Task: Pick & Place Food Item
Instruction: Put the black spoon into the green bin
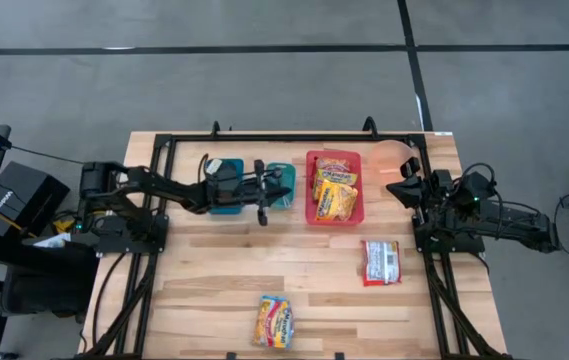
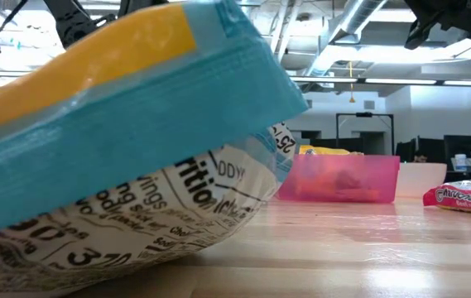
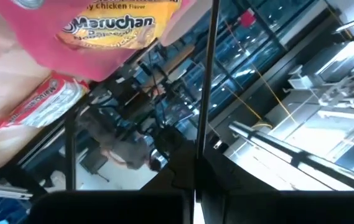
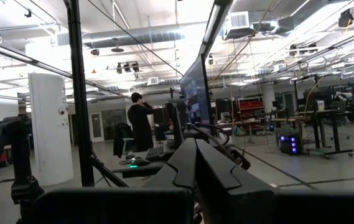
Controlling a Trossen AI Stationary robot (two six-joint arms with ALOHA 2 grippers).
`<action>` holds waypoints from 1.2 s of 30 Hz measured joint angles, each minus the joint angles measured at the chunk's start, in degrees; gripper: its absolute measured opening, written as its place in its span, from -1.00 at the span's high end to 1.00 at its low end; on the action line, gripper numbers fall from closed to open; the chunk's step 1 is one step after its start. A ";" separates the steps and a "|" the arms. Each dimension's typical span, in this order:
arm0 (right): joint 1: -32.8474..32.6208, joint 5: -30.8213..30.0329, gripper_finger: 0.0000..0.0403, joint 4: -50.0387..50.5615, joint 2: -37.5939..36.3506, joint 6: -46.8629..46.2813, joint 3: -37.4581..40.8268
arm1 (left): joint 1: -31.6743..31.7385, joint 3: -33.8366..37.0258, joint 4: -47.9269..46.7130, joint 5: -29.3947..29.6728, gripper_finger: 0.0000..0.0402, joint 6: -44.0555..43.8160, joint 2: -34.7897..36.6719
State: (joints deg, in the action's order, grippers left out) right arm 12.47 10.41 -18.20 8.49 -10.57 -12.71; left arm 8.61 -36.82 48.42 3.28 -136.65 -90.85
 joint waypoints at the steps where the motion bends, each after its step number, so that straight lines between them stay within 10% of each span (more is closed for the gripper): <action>1: 0.00 0.00 0.99 0.00 0.02 0.00 0.00 | -0.13 0.00 0.01 0.83 1.00 -0.15 0.00; 36: -0.02 0.00 0.99 0.17 0.02 0.00 0.00 | 2.61 -3.02 0.37 3.68 1.00 0.19 -11.15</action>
State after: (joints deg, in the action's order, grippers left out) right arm 12.45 10.41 -18.02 8.51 -10.57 -12.71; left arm 11.22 -39.83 48.78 6.96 -136.46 -102.00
